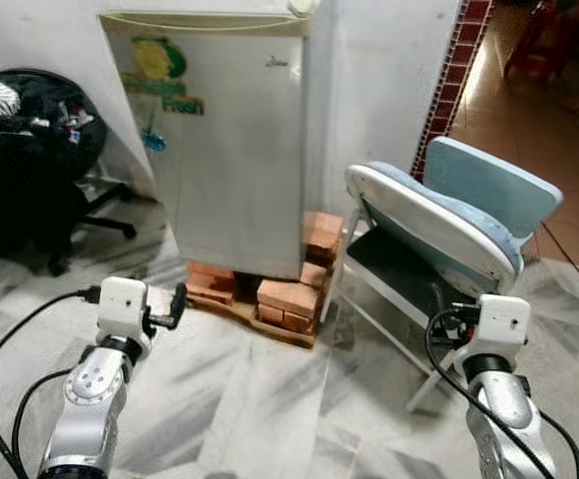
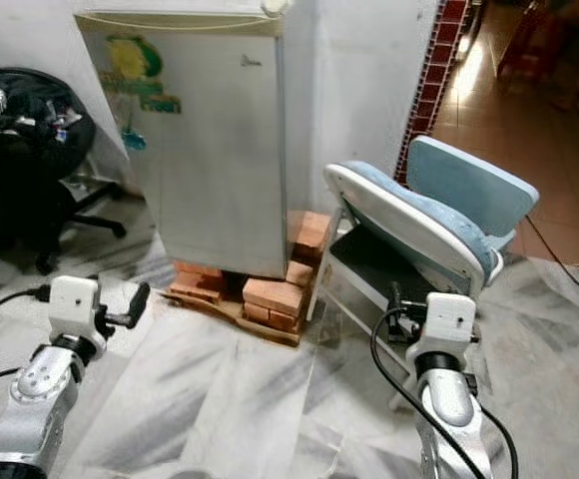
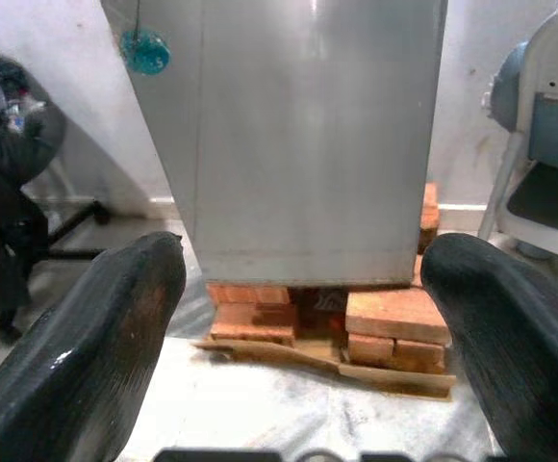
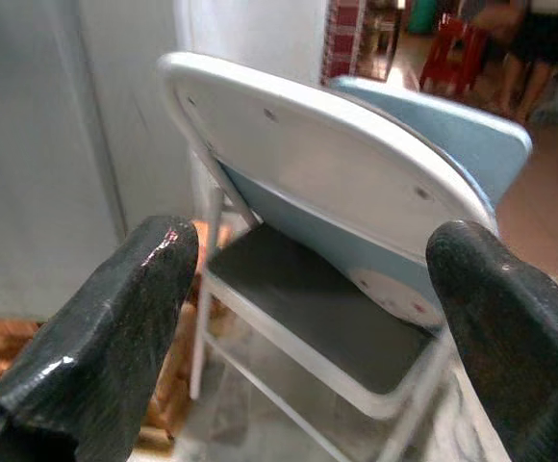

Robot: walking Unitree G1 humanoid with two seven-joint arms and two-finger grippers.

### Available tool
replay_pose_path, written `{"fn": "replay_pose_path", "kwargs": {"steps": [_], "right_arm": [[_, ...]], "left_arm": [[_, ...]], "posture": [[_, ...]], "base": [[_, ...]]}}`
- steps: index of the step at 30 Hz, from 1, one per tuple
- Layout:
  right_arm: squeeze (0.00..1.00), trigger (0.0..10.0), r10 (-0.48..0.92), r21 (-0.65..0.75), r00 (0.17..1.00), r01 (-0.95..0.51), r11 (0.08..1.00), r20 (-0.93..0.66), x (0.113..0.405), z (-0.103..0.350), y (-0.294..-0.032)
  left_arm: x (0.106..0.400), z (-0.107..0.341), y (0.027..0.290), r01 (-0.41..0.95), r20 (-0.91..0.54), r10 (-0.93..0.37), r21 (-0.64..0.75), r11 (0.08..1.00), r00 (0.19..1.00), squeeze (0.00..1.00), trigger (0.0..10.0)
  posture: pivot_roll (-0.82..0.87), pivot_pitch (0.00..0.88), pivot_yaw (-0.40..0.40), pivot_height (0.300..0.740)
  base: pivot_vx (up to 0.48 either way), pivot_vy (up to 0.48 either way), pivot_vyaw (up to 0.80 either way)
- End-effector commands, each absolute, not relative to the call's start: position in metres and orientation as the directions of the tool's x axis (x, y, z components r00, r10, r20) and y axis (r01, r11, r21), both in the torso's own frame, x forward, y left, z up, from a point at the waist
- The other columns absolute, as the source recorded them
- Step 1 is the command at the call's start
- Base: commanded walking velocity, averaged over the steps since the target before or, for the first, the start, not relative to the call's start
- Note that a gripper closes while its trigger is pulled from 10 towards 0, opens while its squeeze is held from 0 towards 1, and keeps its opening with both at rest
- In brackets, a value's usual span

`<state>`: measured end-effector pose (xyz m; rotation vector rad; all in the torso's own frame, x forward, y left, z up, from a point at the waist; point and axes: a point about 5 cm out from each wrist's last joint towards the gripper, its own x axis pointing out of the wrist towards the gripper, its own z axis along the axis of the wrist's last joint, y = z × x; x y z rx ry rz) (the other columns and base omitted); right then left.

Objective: Restocking fridge

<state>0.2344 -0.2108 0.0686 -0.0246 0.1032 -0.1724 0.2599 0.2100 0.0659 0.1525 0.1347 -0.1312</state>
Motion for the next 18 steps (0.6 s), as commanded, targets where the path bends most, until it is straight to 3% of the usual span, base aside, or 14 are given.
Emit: {"fn": "replay_pose_path", "kwargs": {"steps": [1,6,18], "right_arm": [[0.00,10.0,-0.159,-0.009,0.985,0.158,0.987,-0.069,0.236,0.073,-0.203],[0.00,10.0,-0.171,0.020,0.982,0.173,0.985,-0.074,0.237,0.072,-0.199],[0.00,10.0,-0.133,0.017,0.989,0.134,0.991,-0.071,0.241,0.073,-0.198]], "left_arm": [[0.258,0.075,0.207,0.122,-0.083,-0.107,0.205,0.971,0.991,0.00,10.0],[0.262,0.081,0.194,0.104,-0.046,-0.098,0.163,0.981,0.994,0.00,10.0],[0.260,0.074,0.191,0.120,-0.066,-0.110,0.169,0.978,0.992,0.00,10.0]], "posture": [[-0.05,0.000,0.022,0.740],[-0.05,0.000,0.017,0.740],[-0.07,0.000,0.030,0.740]], "base": [[0.000,0.000,0.00],[0.000,0.000,0.00],[0.000,0.480,-0.77]]}}
